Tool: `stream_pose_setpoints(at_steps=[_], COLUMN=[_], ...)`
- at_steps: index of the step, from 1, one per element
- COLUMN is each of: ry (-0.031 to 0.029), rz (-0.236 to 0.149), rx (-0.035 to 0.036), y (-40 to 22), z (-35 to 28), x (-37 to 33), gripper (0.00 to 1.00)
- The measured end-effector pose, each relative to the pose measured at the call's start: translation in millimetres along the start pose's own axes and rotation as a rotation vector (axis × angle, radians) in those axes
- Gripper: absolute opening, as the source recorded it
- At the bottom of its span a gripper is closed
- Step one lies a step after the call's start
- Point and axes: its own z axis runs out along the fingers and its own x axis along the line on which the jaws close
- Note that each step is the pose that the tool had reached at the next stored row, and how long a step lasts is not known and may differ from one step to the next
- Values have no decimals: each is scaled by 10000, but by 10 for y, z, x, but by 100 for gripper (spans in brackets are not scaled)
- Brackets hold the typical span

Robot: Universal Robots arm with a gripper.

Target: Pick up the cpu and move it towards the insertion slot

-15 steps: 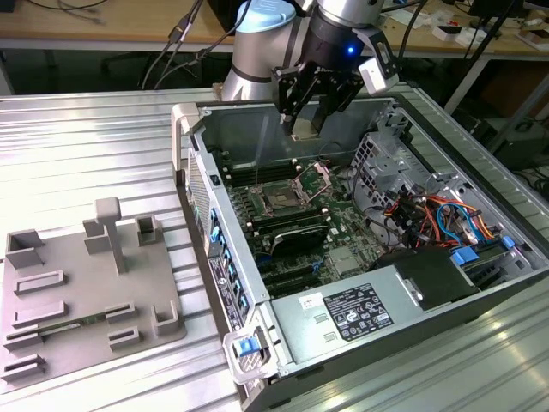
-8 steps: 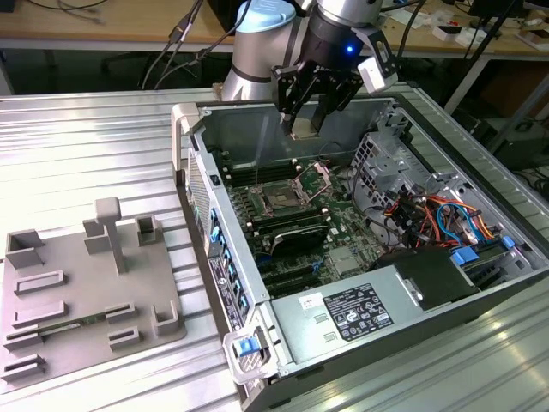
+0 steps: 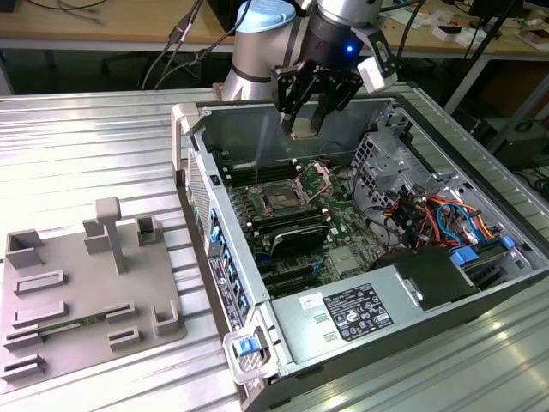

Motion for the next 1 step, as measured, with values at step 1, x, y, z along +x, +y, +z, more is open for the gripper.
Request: stream_pose_setpoints(at_steps=[1], ry=[0], rz=[0], rx=[0], y=[0], z=[0], x=[0], gripper=[55])
